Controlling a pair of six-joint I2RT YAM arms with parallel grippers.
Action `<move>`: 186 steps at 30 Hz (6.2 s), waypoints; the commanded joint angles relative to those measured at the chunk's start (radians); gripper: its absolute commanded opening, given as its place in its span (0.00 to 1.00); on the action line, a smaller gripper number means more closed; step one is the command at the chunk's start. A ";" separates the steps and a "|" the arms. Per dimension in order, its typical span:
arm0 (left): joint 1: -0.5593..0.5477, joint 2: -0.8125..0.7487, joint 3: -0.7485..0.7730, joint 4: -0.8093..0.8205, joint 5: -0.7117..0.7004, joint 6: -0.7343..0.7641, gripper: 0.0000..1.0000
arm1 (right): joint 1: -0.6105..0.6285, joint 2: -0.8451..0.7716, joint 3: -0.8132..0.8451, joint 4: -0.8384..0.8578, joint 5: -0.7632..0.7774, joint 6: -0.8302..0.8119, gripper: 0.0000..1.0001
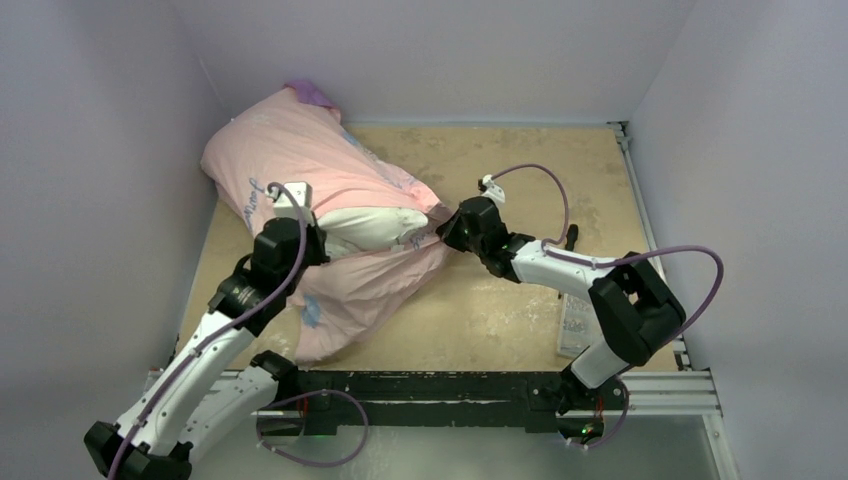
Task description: Remove the pillowcase from the pillow
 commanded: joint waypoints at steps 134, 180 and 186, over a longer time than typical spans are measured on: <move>0.172 0.066 0.111 0.391 0.508 0.085 0.00 | 0.250 0.090 0.065 0.328 0.016 -0.796 0.04; 0.177 -0.094 0.066 0.216 -0.123 0.045 0.76 | 0.428 0.127 0.332 -0.091 0.160 -0.509 0.99; 0.178 -0.079 0.064 0.219 -0.104 0.046 0.76 | 0.421 0.263 0.320 -0.011 0.197 -0.535 0.99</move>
